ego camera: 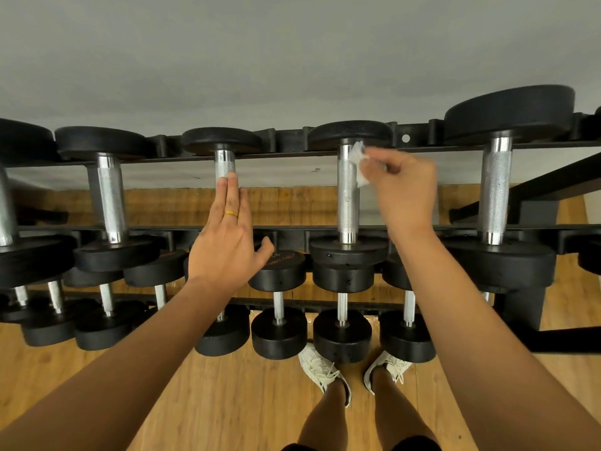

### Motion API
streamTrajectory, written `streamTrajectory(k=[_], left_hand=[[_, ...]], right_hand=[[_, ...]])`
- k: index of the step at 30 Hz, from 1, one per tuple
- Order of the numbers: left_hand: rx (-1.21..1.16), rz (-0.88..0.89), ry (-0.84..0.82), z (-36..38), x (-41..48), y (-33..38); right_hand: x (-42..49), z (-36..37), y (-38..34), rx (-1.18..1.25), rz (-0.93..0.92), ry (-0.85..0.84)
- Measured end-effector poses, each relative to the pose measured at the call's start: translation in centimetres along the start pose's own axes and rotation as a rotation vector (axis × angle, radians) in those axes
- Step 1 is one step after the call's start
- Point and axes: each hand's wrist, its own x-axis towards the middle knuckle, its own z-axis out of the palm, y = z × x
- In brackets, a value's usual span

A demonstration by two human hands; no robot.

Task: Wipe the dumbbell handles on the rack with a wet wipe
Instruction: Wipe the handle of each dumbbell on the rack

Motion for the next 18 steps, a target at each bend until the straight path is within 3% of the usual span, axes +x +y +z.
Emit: streamTrajectory(k=[3,8,14,18], left_hand=[[-0.01,-0.009,0.005,0.1,-0.1,0.0],[-0.047,-0.023,0.009,-0.2,-0.1,0.1],[-0.049,-0.013,0.011,-0.3,-0.1,0.2],[-0.062,-0.013,0.01,-0.2,-0.2,0.2]], right_hand=[[0.6,1.3,-0.3,-0.044,-0.085,0.088],[-2.0,0.8,1.5,-0.141,-0.124,0.031],[0.6,1.6,-0.1,-0.148,-0.126,0.08],[-2.6,0.6,1.4,-0.245,-0.154,0.006]])
